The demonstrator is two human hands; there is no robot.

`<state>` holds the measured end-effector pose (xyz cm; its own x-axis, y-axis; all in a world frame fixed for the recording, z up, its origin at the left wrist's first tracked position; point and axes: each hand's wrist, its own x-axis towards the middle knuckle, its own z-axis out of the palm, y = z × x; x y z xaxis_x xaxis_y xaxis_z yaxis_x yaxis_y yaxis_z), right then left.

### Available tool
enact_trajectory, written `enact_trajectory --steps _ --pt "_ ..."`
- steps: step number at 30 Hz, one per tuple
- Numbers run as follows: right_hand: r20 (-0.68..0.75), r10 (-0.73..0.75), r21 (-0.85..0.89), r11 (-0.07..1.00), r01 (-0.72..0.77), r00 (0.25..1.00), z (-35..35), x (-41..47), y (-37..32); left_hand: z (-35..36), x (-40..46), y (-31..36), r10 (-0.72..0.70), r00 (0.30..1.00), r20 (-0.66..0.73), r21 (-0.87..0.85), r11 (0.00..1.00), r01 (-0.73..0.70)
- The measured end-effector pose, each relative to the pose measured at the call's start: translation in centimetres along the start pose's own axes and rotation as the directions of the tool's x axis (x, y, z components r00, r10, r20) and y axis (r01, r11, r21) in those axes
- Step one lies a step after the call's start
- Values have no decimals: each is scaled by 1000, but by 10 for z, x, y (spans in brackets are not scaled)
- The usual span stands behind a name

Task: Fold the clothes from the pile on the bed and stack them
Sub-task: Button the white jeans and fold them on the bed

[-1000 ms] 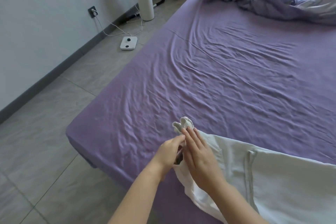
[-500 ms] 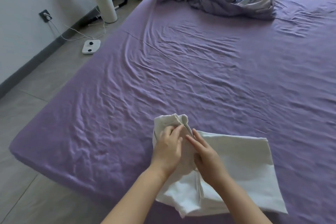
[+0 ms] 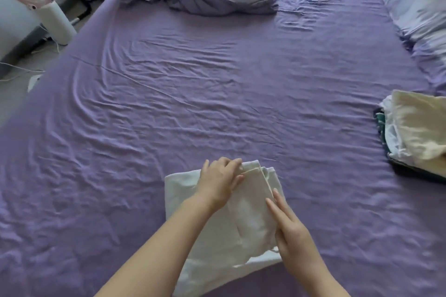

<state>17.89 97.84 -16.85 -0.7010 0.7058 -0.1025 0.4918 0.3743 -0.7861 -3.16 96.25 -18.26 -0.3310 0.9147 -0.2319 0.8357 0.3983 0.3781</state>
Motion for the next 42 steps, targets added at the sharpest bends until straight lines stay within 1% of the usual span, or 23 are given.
enact_trajectory --steps 2,4,7,8,9,10,11,13,16,18,21,22,25,30,33,35,37,39,40,42 --pt "-48 20 -38 999 -22 999 -17 0 22 19 11 26 34 996 -85 -33 999 -37" --pt "-57 56 -85 995 -61 997 -27 2 47 41 17 49 36 995 -96 -43 998 -40" --pt "23 114 -182 977 -108 993 -24 3 82 79 12 66 39 999 -3 127 991 -38" --pt "49 133 -229 966 -118 990 -21 3 89 88 7 67 29 999 16 161 986 -31" --pt "63 149 -282 951 -126 987 -18 4 95 93 0 66 18 1000 12 183 983 -20" --pt "55 148 -351 929 -120 987 -16 7 98 95 -7 66 7 1000 -25 191 982 -2" --pt "29 128 -414 904 -105 991 -14 11 100 96 -14 66 -10 997 -75 182 983 24" --pt "3 70 -486 872 -59 998 -9 22 97 97 -26 63 -71 985 -158 144 985 94" --pt "38 -16 -554 832 34 999 2 39 93 106 -41 53 -210 963 -167 79 971 225" --pt "39 -26 -553 832 43 999 7 48 97 116 -44 46 -250 957 -149 67 963 262" --pt "20 14 -520 854 -1 1000 15 51 107 130 -41 38 -249 963 -106 75 963 257" --pt "18 36 -518 855 -21 999 20 49 111 136 -39 37 -246 965 -92 85 963 254" --pt "34 161 -544 831 -117 986 31 46 123 150 -33 32 -226 972 -64 127 964 233" --pt "129 255 -593 794 -132 958 35 55 130 158 -25 26 -259 965 34 151 956 252" --pt "173 268 -513 846 -145 948 27 53 120 147 -27 29 -263 962 75 161 955 248" --pt "172 267 -425 888 -173 948 20 51 112 138 -31 28 -246 964 99 175 958 227" --pt "141 241 -409 897 -166 960 13 49 103 128 -38 27 -247 960 128 181 958 223" --pt "100 156 -505 859 -85 983 8 52 93 118 -48 27 -274 949 156 189 951 244" --pt "101 98 -556 831 -25 990 7 58 87 114 -54 27 -298 940 169 189 945 266" --pt "149 -9 -637 764 103 989 7 73 70 109 -67 26 -364 913 185 199 924 327"
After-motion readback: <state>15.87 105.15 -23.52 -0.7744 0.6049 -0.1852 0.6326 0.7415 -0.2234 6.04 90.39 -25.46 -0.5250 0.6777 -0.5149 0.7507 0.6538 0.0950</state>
